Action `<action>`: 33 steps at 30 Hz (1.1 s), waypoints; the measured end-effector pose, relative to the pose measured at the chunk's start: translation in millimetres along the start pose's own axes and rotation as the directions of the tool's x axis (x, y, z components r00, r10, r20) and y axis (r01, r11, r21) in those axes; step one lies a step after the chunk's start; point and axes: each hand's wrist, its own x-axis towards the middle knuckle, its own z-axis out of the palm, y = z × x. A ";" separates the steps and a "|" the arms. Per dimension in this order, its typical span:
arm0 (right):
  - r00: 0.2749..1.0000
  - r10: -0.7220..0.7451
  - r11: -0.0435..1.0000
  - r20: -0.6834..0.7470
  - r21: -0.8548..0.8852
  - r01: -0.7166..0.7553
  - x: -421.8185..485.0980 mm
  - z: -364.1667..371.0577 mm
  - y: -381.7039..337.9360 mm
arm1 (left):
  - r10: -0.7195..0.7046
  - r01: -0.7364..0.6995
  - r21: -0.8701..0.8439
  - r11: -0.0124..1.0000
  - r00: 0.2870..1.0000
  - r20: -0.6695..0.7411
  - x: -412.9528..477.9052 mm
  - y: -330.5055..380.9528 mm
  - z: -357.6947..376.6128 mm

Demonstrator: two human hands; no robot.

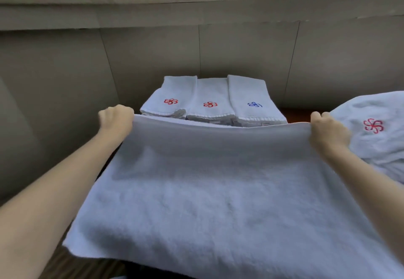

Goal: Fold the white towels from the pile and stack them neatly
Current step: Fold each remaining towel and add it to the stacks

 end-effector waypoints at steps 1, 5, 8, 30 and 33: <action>0.995 -0.020 0.999 -0.097 0.038 0.023 -5.8 -0.4 0.9 | -0.009 0.007 -0.035 0.999 0.998 -0.057 -6.7 -1.4 7.2; 0.967 -0.160 0.987 -0.199 -0.052 0.153 -49.3 8.1 3.8 | -0.060 0.056 -0.106 0.993 0.998 -0.035 -45.9 -0.7 37.3; 0.969 -0.102 0.963 0.224 -0.223 0.153 -82.8 17.7 18.4 | -0.115 0.144 -0.233 0.962 0.984 0.135 -79.3 -10.4 70.2; 0.948 -0.230 0.962 0.219 -0.097 0.255 -154.9 -13.1 41.7 | 0.191 0.048 -0.475 0.879 0.876 0.443 -146.7 119.2 24.0; 0.976 -0.092 0.987 0.198 -0.115 0.116 -152.5 -12.9 51.3 | 0.138 0.097 -0.421 0.902 0.859 0.494 -163.4 154.2 39.5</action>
